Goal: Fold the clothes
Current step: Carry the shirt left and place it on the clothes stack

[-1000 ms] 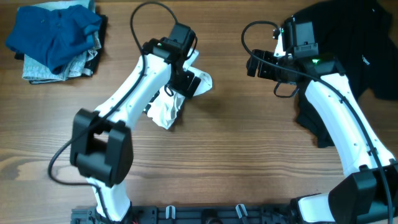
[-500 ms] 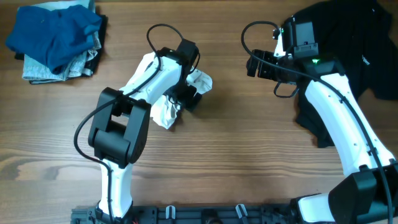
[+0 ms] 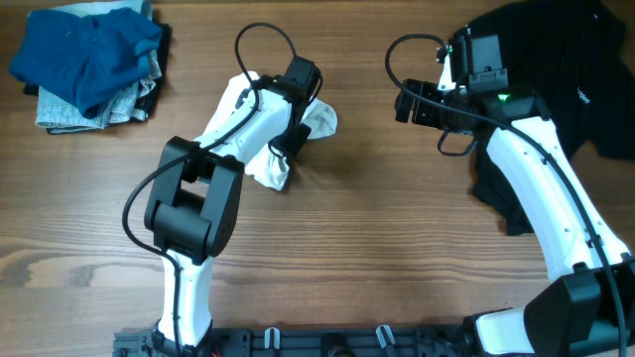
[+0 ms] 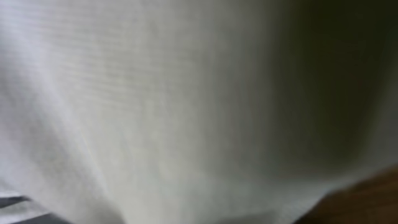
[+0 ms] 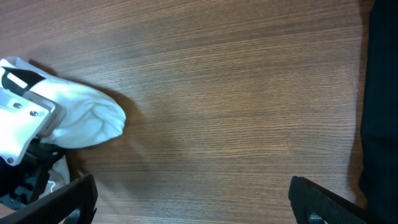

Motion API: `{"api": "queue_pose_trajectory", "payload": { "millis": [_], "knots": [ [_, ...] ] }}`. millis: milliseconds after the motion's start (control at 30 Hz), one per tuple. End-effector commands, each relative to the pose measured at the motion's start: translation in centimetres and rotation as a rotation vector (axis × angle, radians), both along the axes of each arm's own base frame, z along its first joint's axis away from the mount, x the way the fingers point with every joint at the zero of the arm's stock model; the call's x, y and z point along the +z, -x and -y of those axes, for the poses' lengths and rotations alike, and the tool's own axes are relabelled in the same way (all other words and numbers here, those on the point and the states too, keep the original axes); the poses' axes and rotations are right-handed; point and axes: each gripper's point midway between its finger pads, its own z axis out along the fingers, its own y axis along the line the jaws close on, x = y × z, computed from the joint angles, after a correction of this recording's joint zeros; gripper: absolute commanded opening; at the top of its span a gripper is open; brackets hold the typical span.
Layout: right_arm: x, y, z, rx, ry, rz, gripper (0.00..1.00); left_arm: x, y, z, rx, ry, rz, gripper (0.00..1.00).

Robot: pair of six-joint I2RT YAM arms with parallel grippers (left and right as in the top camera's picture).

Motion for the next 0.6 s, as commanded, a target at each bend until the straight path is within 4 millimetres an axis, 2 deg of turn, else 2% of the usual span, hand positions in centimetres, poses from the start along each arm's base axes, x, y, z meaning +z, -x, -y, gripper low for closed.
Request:
{"api": "queue_pose_trajectory", "payload": {
  "millis": [0, 100, 200, 233, 300, 333, 433, 533, 567],
  "knots": [
    [0.0, -0.4, 0.3, -0.001, 0.024, 0.011, 0.99, 4.5, -3.6, -3.3, 0.102, -0.097, 0.153, 0.04],
    [0.1, -0.6, 0.3, -0.002, 0.021, 0.020, 1.00, 9.5, -6.4, -4.9, 0.070, -0.088, 0.266, 0.04],
    [0.1, -0.5, 0.3, -0.007, 0.018, 0.019, 1.00, 14.1, -9.1, -7.9, 0.093, -0.119, 0.400, 0.04],
    [0.1, -0.5, 0.3, -0.007, 0.018, 0.018, 0.99, 16.0, -10.2, -9.4, 0.112, -0.134, 0.457, 0.04],
    [0.0, -0.5, 0.3, -0.007, 0.018, 0.017, 0.99, 18.2, -11.5, -11.7, 0.127, -0.146, 0.511, 0.04],
    [0.0, -0.5, 0.3, -0.007, 0.018, 0.016, 1.00, 19.9, -12.3, -13.6, 0.151, -0.166, 0.547, 0.04],
    [-0.3, -0.6, 0.3, -0.007, 0.019, 0.010, 1.00, 23.5, -13.5, -17.2, 0.198, -0.196, 0.626, 0.04],
    [-0.4, -0.6, 0.3, -0.008, 0.020, 0.005, 0.99, 29.0, -14.6, -21.8, 0.250, -0.239, 0.751, 0.04],
    [-0.5, -0.6, 0.3, -0.008, 0.020, 0.004, 1.00, 30.2, -14.8, -22.9, 0.249, -0.258, 0.777, 0.04]
  ]
}}
